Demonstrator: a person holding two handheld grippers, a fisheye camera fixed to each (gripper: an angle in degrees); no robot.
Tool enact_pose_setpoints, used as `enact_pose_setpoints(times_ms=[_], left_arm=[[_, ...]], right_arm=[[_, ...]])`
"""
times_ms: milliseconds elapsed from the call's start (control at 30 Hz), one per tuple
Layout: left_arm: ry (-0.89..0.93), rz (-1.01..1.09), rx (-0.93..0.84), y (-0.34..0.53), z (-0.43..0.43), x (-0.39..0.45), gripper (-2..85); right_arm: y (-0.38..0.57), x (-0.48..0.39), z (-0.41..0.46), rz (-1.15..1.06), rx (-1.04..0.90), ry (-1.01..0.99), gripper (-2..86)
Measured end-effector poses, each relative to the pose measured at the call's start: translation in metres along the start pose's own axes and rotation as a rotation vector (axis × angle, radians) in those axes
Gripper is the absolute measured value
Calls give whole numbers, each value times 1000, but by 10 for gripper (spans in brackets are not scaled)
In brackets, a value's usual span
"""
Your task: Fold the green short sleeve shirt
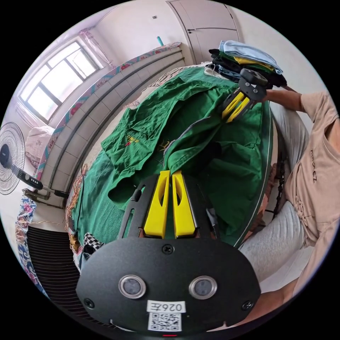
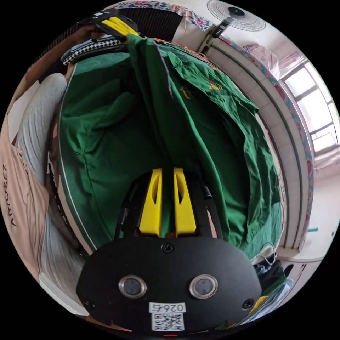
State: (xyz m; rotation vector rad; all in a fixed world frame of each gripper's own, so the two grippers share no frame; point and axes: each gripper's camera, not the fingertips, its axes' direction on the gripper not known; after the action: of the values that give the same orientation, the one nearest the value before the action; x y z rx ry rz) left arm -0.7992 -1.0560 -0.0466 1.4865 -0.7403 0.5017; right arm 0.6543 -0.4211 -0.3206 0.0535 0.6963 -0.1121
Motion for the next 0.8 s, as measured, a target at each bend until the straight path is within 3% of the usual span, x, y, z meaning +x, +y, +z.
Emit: enact_pose_setpoints(times_ms=[400, 633, 733, 800], left_arm=[[139, -124, 59, 49, 57, -5, -5], [149, -122, 18, 61, 91, 24, -5], [176, -143, -10, 64, 105, 27, -5], [261, -192, -48, 58, 132, 11, -5]], right_arm=[[169, -6, 2, 227, -290, 310, -1], [221, -18, -20, 262, -305, 215, -15], [238, -6, -68, 314, -151, 146, -15], [247, 40, -80, 372, -81, -12, -14]])
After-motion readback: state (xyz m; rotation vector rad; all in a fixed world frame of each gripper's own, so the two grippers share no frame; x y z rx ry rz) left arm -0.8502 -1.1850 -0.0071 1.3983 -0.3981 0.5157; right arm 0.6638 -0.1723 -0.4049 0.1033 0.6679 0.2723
